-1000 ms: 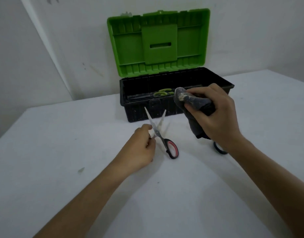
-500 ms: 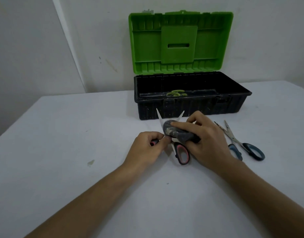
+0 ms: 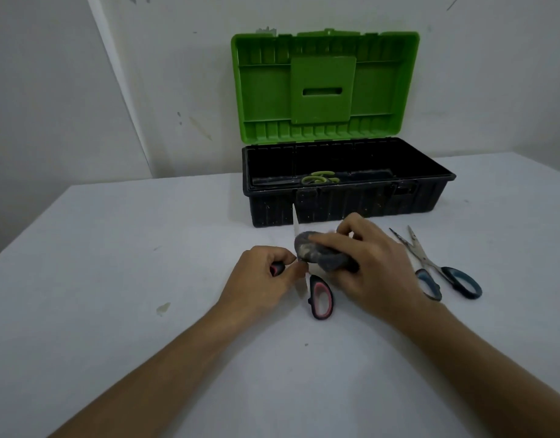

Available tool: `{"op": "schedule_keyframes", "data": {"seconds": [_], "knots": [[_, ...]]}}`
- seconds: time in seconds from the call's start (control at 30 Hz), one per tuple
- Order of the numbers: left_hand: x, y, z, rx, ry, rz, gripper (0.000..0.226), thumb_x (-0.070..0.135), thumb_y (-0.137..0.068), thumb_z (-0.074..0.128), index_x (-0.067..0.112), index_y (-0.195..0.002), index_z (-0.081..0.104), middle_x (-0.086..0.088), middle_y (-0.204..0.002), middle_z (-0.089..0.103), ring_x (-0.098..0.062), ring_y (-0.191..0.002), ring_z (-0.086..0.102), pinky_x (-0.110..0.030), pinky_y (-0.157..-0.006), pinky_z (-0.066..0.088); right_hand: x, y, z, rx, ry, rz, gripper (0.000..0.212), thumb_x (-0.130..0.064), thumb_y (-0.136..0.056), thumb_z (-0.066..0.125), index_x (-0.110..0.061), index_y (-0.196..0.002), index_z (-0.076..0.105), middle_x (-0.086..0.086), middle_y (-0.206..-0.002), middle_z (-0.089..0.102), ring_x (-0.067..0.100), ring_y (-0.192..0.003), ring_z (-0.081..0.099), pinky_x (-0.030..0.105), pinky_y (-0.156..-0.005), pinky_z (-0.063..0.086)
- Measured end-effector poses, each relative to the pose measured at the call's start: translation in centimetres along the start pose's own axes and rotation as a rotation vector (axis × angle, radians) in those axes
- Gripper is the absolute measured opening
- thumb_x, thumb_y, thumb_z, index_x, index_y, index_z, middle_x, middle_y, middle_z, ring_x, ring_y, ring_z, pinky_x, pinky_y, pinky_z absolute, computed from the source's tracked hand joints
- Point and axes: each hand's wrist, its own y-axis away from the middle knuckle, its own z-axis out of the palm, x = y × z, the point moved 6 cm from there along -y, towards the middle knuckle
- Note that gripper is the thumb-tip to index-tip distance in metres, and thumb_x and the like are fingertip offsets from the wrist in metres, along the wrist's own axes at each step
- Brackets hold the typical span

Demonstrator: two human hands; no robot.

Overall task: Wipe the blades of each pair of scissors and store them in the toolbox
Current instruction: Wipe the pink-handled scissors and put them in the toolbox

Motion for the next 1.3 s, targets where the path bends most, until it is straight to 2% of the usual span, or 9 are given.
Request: {"op": "schedule_keyframes", "data": {"seconds": [0.2, 0.3, 0.4, 0.6, 0.7, 0.83, 1.03, 1.2, 1.3], "knots": [[-0.8, -0.1, -0.6, -0.032, 0.013, -0.012, 0.026, 0.032, -0.088, 0.071, 0.023, -0.064, 0.07, 0.011, -0.046, 0.035, -0.007, -0.046, 0.029, -0.019, -0.049, 0.026, 4.4, -0.3, -1.6, 0.16, -0.017, 0.289, 0.033, -0.024, -0.088, 0.066, -0.024, -0.121, 0.069, -0.004, -0.094, 0.05, 0.015, -0.074, 0.049, 0.024, -0.053, 0.034], [-0.6, -0.2, -0.2, -0.027, 0.032, -0.019, 0.026, 0.035, -0.089, 0.07, 0.02, -0.067, 0.072, 0.012, -0.045, 0.034, -0.007, -0.045, 0.029, -0.017, -0.047, 0.026, 2.3, 0.0, -2.0, 0.131, -0.043, 0.16, 0.039, -0.033, -0.087, 0.057, -0.018, -0.12, 0.07, 0.0, -0.096, 0.053, 0.015, -0.073, 0.048, 0.019, -0.055, 0.035], [-0.8, 0.0, -0.4, -0.023, 0.045, -0.023, 0.025, 0.036, -0.088, 0.071, 0.02, -0.068, 0.072, 0.013, -0.044, 0.036, -0.006, -0.045, 0.03, -0.016, -0.047, 0.026, 1.1, 0.1, -1.7, 0.109, -0.025, 0.059, 0.034, -0.028, -0.087, 0.064, -0.018, -0.118, 0.071, 0.004, -0.097, 0.055, 0.012, -0.075, 0.047, 0.015, -0.059, 0.034], [-1.1, -0.3, -0.3, -0.024, 0.048, -0.038, 0.026, 0.038, -0.088, 0.07, 0.019, -0.07, 0.073, 0.01, -0.049, 0.036, -0.007, -0.048, 0.03, -0.017, -0.048, 0.026, 2.5, 0.0, -3.8, 0.296, -0.045, 0.174, 0.036, -0.024, -0.088, 0.063, -0.014, -0.122, 0.069, 0.006, -0.1, 0.055, 0.014, -0.079, 0.05, 0.023, -0.061, 0.043], [-1.2, -0.4, -0.2, -0.034, 0.05, -0.035, 0.027, 0.039, -0.087, 0.071, 0.021, -0.068, 0.073, 0.003, -0.051, 0.04, -0.009, -0.05, 0.032, -0.021, -0.05, 0.028, 0.7, -0.1, -2.2, 0.142, -0.135, 0.095, 0.044, -0.019, -0.082, 0.07, -0.015, -0.126, 0.066, 0.002, -0.104, 0.06, 0.011, -0.084, 0.053, 0.016, -0.069, 0.043], [-0.7, -0.3, 0.0, -0.056, 0.059, -0.001, 0.026, 0.04, -0.086, 0.072, 0.02, -0.07, 0.076, -0.016, -0.055, 0.047, -0.012, -0.05, 0.035, -0.03, -0.053, 0.03, -0.4, -0.1, 0.5, -0.076, -0.224, 0.057, 0.037, -0.04, -0.086, 0.066, -0.025, -0.12, 0.069, -0.008, -0.098, 0.059, 0.009, -0.081, 0.056, 0.028, -0.064, 0.05], [-1.1, -0.2, 0.1, -0.062, 0.1, -0.064, 0.024, 0.04, -0.085, 0.073, 0.021, -0.072, 0.077, 0.003, -0.051, 0.046, -0.009, -0.047, 0.035, -0.022, -0.05, 0.031, 2.6, -0.4, -1.4, 0.098, -0.108, 0.214, 0.036, -0.014, -0.082, 0.076, -0.017, -0.118, 0.071, 0.0, -0.098, 0.06, 0.016, -0.078, 0.057, 0.023, -0.063, 0.045], [-1.3, -0.5, -0.4, -0.046, 0.101, -0.054, 0.02, 0.034, -0.086, 0.073, 0.021, -0.071, 0.078, 0.004, -0.048, 0.048, -0.008, -0.045, 0.034, -0.026, -0.05, 0.03, 0.0, 0.0, 0.6, -0.153, -0.196, 0.077, 0.03, -0.025, -0.085, 0.067, -0.027, -0.115, 0.071, -0.013, -0.098, 0.057, 0.009, -0.082, 0.055, 0.025, -0.064, 0.047], [-1.1, -0.3, -0.7, -0.026, 0.105, -0.027, 0.02, 0.033, -0.086, 0.074, 0.024, -0.069, 0.076, 0.011, -0.044, 0.044, -0.006, -0.045, 0.033, -0.021, -0.05, 0.031, 1.5, -0.5, 0.9, -0.118, -0.111, 0.147, 0.032, -0.02, -0.087, 0.07, -0.026, -0.118, 0.069, -0.009, -0.097, 0.055, 0.012, -0.079, 0.054, 0.029, -0.061, 0.047]]}}
